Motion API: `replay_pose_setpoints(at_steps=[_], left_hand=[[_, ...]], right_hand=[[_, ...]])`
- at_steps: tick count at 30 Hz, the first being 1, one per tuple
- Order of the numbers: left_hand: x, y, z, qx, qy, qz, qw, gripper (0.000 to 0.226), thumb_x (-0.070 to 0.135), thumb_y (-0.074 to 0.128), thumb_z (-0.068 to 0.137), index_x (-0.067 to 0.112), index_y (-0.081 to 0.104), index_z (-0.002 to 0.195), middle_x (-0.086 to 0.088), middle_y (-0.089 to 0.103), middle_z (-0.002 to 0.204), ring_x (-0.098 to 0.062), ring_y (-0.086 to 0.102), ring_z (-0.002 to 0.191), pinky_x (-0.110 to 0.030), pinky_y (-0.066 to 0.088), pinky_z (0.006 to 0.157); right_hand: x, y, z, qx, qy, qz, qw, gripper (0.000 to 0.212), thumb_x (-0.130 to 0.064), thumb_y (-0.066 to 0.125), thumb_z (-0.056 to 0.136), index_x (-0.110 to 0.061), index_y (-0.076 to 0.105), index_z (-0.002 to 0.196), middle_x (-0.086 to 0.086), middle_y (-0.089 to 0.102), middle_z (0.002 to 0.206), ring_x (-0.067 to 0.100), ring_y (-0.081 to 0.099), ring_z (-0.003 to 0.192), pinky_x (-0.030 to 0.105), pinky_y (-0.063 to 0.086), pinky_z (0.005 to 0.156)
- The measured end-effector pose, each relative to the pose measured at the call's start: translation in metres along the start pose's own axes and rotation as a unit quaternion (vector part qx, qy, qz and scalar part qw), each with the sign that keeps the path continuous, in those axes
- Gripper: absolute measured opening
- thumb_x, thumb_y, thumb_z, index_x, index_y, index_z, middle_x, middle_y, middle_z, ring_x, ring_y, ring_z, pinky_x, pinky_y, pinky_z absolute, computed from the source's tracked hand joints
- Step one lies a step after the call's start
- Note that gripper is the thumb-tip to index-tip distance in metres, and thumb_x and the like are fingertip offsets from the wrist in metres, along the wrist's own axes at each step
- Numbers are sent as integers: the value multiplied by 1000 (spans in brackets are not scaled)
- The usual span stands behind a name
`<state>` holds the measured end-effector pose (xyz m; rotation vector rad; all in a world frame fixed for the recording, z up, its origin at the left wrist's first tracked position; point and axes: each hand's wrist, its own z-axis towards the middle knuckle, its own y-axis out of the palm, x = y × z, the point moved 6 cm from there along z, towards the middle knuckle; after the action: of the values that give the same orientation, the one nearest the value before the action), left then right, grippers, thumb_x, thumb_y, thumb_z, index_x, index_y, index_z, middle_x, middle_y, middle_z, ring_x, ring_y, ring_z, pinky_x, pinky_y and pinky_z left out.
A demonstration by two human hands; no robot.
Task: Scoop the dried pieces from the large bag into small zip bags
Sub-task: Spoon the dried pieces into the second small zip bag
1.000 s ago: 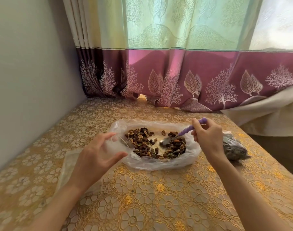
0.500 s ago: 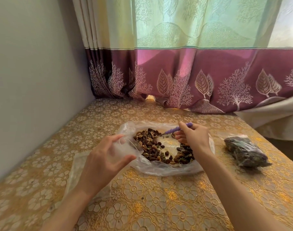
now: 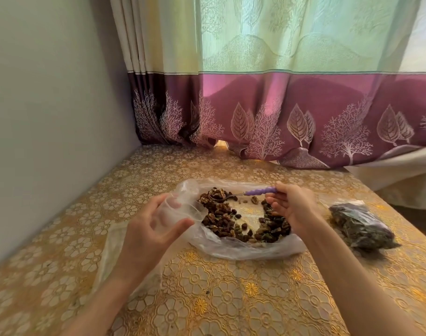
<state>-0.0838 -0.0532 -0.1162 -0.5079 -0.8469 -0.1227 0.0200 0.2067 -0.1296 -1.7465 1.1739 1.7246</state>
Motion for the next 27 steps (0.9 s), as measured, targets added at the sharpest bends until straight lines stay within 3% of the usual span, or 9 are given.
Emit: replay_pose_setpoints(at_steps=[2, 6, 9, 11, 15, 18, 22, 27], left_hand=[[-1, 1, 0, -2, -6, 15, 1000, 48, 51, 67, 68, 19, 58, 103, 3, 65, 90, 2, 52, 54, -9, 44, 53], [-3, -1, 0, 23, -37, 7, 999, 60, 74, 60, 58, 31, 57, 100, 3, 66, 88, -31, 57, 62, -39, 51, 54], [-7, 0, -1, 29, -60, -22, 998, 58, 69, 63, 61, 28, 60, 102, 2, 68, 84, -31, 61, 64, -40, 53, 52], [-10, -1, -1, 37, -75, -26, 996, 61, 61, 64, 64, 22, 59, 111, 1, 68, 85, -29, 64, 68, -36, 54, 51], [-10, -2, 1, 48, -83, -56, 994, 53, 50, 66, 62, 22, 60, 107, 5, 67, 91, -1, 65, 69, -9, 47, 51], [-12, -5, 2, 62, -97, -67, 991, 46, 52, 66, 60, 32, 61, 100, 9, 68, 86, -2, 64, 71, -12, 49, 53], [-12, -9, 3, 80, -95, -101, 987, 55, 46, 69, 61, 14, 59, 105, 0, 69, 82, -6, 66, 67, -13, 49, 54], [-8, -12, 5, 88, -74, -84, 990, 60, 48, 68, 62, 14, 57, 110, -1, 66, 86, 1, 60, 56, -10, 45, 46]], right_hand=[[-4, 3, -1, -16, -9, 0, 1000, 21, -10, 54, 94, 2, 63, 79, 5, 66, 54, 10, 60, 45, 16, 47, 41], [-17, 14, -8, -69, -36, 21, 997, 25, -13, 53, 95, 2, 64, 78, 6, 66, 57, 10, 58, 47, 16, 45, 42], [-27, 27, -19, -119, -54, 29, 991, 25, -13, 53, 94, 0, 64, 77, 6, 65, 59, 10, 57, 49, 16, 45, 44], [-33, 37, -29, -151, -71, 24, 986, 25, -13, 53, 94, -1, 65, 75, 6, 65, 59, 10, 56, 49, 17, 44, 46], [-41, 55, -50, -203, -134, -26, 970, 23, -11, 54, 93, 2, 65, 78, 8, 65, 61, 11, 56, 49, 17, 42, 42], [-44, 66, -63, -249, -176, -56, 951, 17, -9, 55, 92, 5, 65, 87, 10, 65, 66, 14, 57, 53, 18, 43, 45], [-45, 75, -72, -314, -189, -62, 929, 14, -4, 52, 93, 1, 64, 96, 13, 63, 76, 17, 58, 61, 21, 46, 52], [-49, 68, -64, -280, -206, -29, 937, 14, -4, 50, 93, 0, 63, 94, 13, 64, 75, 16, 56, 59, 21, 43, 51]])
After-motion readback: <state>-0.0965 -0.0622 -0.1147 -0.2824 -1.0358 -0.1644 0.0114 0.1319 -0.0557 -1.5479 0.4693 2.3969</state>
